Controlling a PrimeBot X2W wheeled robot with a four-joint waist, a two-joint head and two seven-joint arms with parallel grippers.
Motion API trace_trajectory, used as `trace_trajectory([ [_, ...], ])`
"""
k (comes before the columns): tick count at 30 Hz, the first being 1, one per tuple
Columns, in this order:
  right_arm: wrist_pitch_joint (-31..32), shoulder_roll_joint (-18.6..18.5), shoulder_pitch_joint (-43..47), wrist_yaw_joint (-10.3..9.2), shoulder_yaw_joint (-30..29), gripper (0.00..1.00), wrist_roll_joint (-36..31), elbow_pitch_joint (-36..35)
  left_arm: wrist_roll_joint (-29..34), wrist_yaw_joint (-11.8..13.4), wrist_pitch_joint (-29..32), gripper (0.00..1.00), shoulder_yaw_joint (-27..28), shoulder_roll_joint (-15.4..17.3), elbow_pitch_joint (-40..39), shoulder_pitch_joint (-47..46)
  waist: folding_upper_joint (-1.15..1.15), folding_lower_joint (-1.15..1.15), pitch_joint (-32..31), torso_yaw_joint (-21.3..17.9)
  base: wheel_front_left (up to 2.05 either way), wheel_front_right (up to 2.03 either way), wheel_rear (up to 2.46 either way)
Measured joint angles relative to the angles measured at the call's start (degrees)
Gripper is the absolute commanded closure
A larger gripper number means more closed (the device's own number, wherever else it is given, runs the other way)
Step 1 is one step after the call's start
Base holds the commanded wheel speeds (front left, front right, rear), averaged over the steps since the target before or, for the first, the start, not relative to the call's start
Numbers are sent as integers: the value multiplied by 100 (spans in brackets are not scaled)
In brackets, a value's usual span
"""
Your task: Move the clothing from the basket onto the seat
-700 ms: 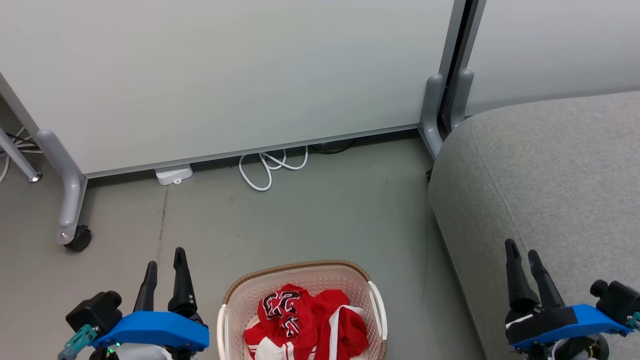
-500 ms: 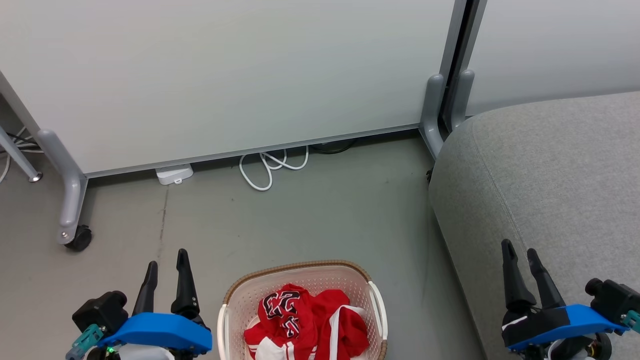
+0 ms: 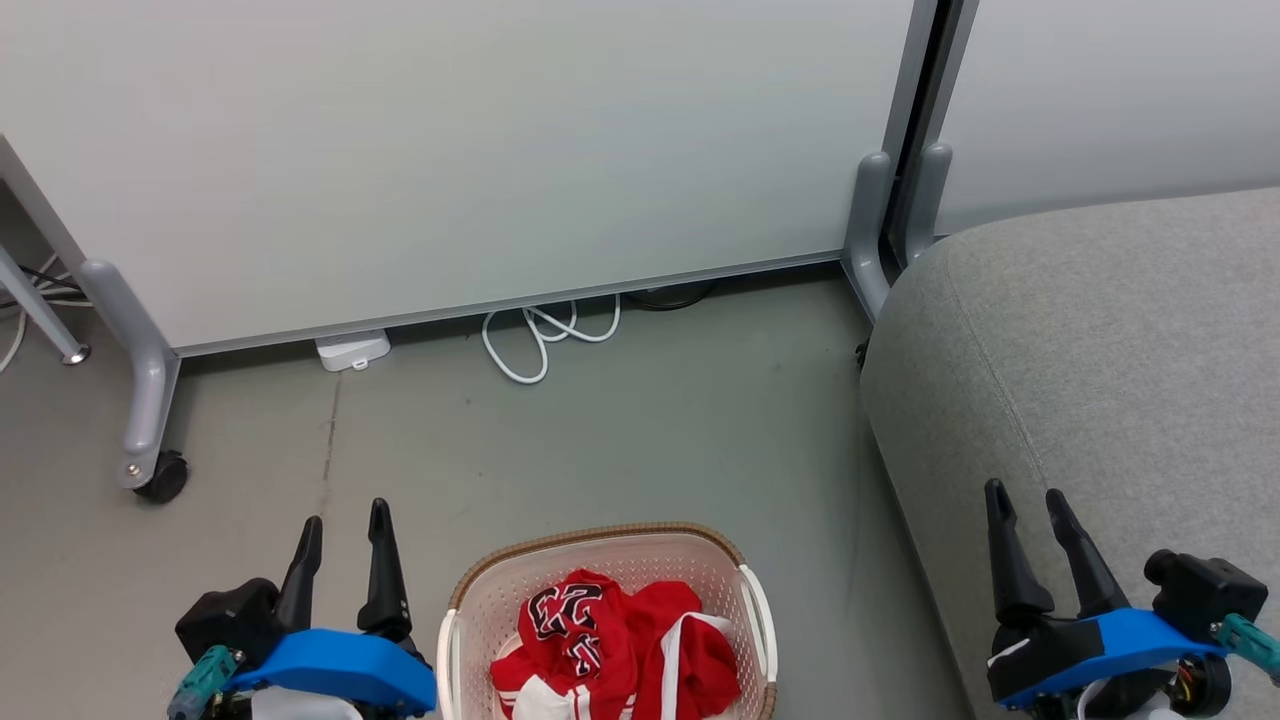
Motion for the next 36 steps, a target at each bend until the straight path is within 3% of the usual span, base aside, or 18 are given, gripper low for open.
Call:
trace_trajectory([
  [36, -327, -14, 1, 4, 133, 0, -1452, 93, 1085, -187, -423, 0, -14, -9, 213, -50, 0, 0, -31, 9, 0, 0, 0],
])
